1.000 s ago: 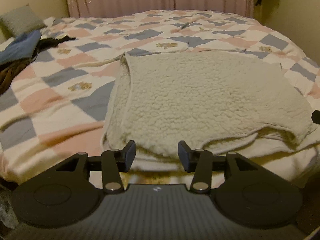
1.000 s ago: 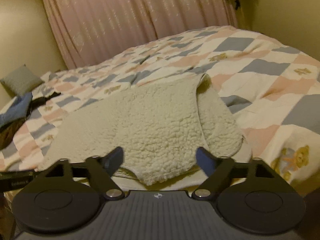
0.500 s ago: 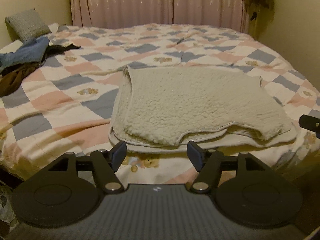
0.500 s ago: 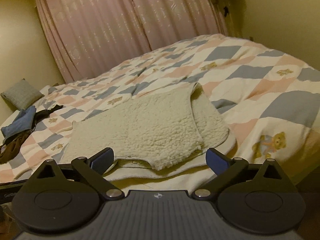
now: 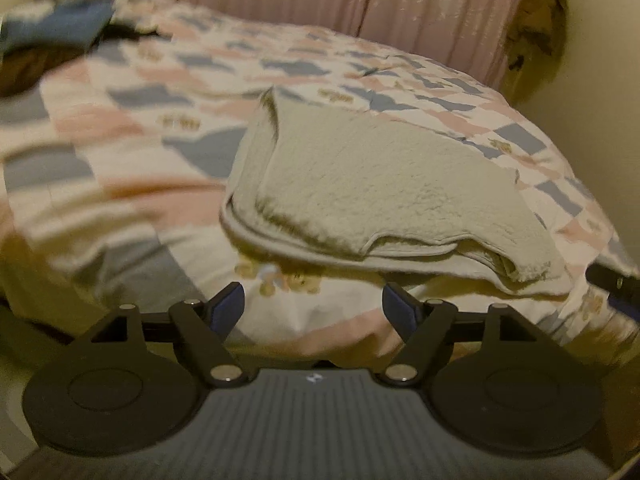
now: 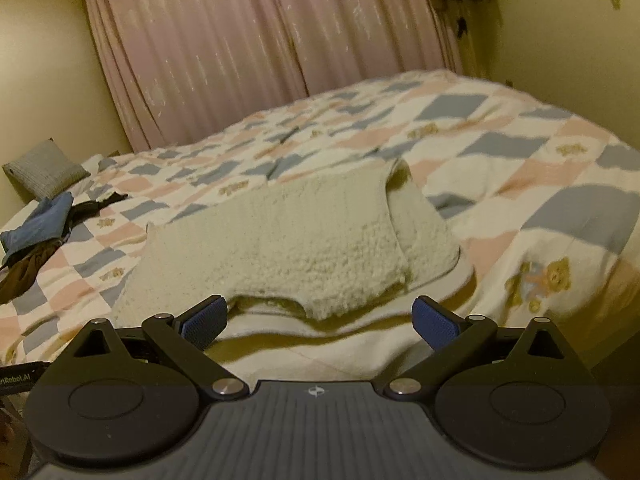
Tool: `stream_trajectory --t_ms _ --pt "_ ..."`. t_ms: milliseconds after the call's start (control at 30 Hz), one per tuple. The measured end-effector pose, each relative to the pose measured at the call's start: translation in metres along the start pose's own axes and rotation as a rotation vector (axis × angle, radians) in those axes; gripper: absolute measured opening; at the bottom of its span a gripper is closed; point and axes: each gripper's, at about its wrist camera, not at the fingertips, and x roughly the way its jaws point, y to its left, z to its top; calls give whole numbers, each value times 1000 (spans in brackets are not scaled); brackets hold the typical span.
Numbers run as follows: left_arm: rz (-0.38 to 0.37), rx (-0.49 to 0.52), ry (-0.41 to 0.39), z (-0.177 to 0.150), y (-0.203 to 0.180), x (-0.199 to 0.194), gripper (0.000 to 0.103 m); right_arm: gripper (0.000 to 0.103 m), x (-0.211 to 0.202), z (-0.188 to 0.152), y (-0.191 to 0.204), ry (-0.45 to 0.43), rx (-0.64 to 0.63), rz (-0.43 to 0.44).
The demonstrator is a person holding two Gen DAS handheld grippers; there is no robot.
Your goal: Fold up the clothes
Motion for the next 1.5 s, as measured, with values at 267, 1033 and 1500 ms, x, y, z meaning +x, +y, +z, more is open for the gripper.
stream_trajectory --t_ms 267,1033,1500 --pt "-73 -193 18 15 42 38 77 101 34 0 -4 60 -47 -41" --pt "-133 -396 57 46 73 115 83 101 82 22 -11 92 -52 -30" --pt "-119 -359 46 51 59 132 83 101 90 34 -17 96 -76 -125"
